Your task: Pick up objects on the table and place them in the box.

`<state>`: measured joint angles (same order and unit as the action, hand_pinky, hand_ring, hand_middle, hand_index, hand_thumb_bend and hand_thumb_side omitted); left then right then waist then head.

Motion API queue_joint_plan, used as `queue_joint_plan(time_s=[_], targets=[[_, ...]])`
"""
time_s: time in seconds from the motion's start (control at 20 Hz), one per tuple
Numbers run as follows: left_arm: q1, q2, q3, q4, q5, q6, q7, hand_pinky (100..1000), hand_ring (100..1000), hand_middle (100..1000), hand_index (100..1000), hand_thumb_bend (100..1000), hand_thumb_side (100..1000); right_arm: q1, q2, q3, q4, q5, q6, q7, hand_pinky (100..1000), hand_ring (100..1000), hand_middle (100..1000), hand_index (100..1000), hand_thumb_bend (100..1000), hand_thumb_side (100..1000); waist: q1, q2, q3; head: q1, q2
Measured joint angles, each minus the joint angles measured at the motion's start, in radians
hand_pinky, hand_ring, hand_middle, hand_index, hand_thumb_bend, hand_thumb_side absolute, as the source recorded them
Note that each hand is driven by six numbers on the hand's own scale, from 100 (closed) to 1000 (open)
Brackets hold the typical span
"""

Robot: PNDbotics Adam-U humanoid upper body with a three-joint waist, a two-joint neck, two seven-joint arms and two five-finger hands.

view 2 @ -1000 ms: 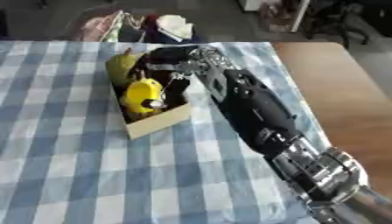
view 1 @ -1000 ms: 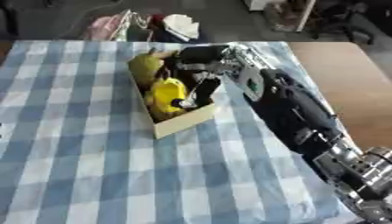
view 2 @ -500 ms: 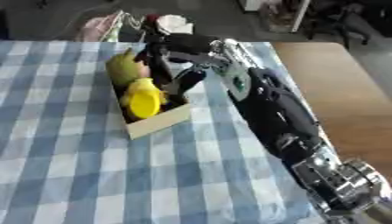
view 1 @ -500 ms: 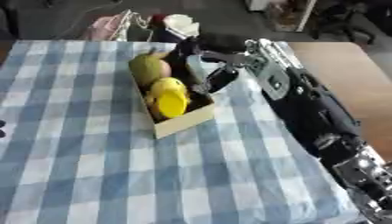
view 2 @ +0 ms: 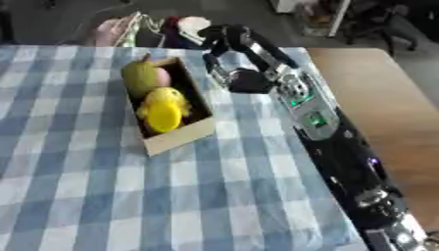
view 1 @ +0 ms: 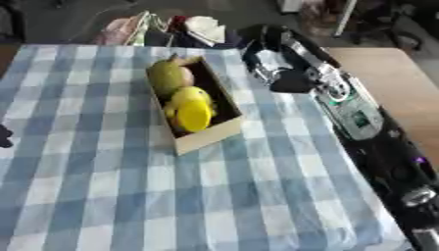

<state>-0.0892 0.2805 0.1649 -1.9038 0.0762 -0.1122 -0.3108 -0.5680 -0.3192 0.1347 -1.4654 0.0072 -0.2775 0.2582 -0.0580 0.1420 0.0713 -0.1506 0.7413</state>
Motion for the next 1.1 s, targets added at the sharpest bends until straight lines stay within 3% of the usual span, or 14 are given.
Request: queue_joint_plan(time_s=[0.15, 0.45, 0.75, 1.1], targets=[[-0.004, -0.004, 0.002, 0.011, 0.004, 0.005, 0.012, 699, 498, 529, 712, 100, 584, 0.070, 0.016, -0.013, -0.046, -0.099, 0.063, -0.003, 691, 617, 659, 829, 100, 694, 0.000, 0.000, -0.001, 0.004, -0.004], [-0.007, -0.018, 0.006, 0.018, 0.013, 0.013, 0.024, 698, 495, 525, 711, 100, 593, 0.181, 0.042, -0.031, -0.106, -0.242, 0.143, -0.004, 693, 620, 659, 830, 100, 757, 0.000, 0.000, 0.000, 0.012, -0.004], [-0.007, -0.027, 0.006, 0.023, 0.019, 0.018, 0.029, 697, 494, 523, 711, 100, 604, 0.242, 0.082, -0.045, -0.135, -0.286, 0.176, -0.001, 693, 622, 662, 832, 100, 778, 0.000, 0.005, -0.002, 0.023, -0.004], [-0.007, -0.035, 0.006, 0.038, 0.021, 0.031, 0.040, 697, 497, 527, 712, 100, 623, 0.261, 0.110, -0.047, -0.139, -0.291, 0.184, 0.004, 694, 623, 663, 833, 100, 791, 0.000, 0.008, -0.006, 0.026, -0.003]])
